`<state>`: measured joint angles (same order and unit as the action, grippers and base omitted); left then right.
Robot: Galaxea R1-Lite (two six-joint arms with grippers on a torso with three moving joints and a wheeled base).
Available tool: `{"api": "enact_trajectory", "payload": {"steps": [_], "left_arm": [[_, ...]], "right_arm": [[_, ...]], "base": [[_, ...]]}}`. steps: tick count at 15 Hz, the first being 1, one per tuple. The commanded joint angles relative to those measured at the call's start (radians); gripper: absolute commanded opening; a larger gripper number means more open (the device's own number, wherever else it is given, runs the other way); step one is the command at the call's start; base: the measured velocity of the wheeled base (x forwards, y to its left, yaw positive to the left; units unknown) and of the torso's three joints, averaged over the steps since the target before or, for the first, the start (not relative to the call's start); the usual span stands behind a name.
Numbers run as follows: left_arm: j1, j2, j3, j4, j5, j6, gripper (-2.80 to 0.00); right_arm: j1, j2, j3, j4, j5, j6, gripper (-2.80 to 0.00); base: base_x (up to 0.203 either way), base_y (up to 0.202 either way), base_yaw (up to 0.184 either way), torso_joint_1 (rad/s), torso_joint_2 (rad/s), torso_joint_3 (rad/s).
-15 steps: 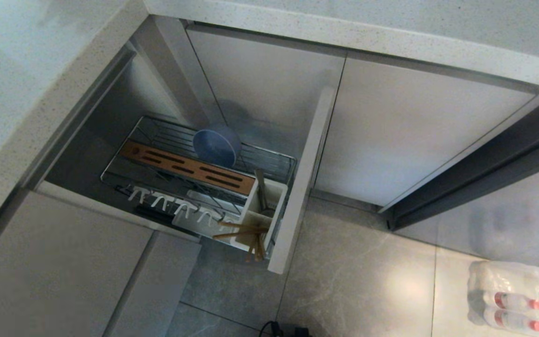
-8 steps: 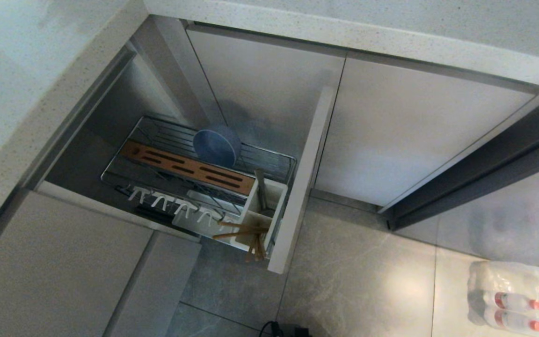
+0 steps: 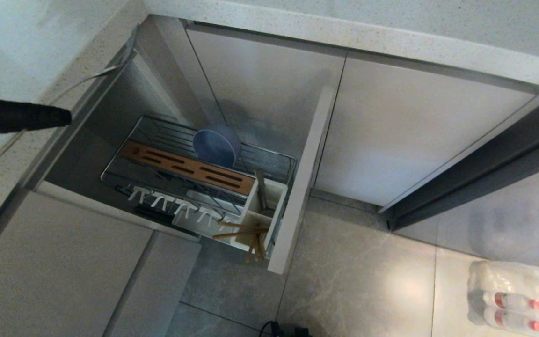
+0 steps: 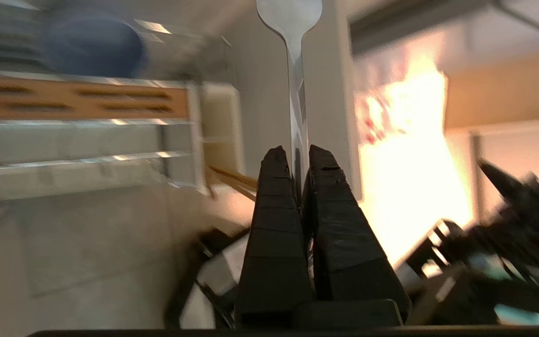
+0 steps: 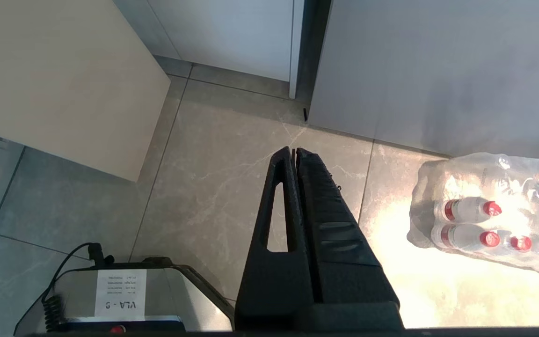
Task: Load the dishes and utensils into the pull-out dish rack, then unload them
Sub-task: Pick up the fork and place it in the cupboard
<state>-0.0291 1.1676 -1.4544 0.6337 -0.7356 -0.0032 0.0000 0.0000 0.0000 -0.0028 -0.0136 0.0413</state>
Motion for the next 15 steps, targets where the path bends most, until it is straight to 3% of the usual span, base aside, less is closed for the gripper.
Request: {"api": "enact_trajectory", "payload": {"steps": [1,2,6,10,15], "left_arm": [[-0.065,0.025,0.022,0.005,0.025,0.001,-2.8],[-0.089,0.04,0.038,0.004,0.067,0.001,-2.8],[-0.127,0.131,0.051,0.007,0.119,0.003,-2.8],[-0.213,0.219,0.066,0.007,0.323,0.003,-2.8],[-0.281,0.322,0.042,-0.025,0.39,0.004,-2.8]], "right_arm": [[0.0,0.002,0.0,0.0,0.0,0.0,-2.8],[0.0,0.002,0.0,0.0,0.0,0.0,-2.8],[0.0,0.002,0.0,0.0,0.0,0.0,-2.8],[0.0,0.002,0.0,0.0,0.0,0.0,-2.8],[0.0,0.002,0.0,0.0,0.0,0.0,-2.8]], "base": [[0.0,0.0,0.0,0.0,0.0,0.0],[0.0,0.0,0.0,0.0,0.0,0.0],[0.0,0.0,0.0,0.0,0.0,0.0],[0.0,0.0,0.0,0.0,0.0,0.0],[0.0,0.0,0.0,0.0,0.0,0.0]]}}
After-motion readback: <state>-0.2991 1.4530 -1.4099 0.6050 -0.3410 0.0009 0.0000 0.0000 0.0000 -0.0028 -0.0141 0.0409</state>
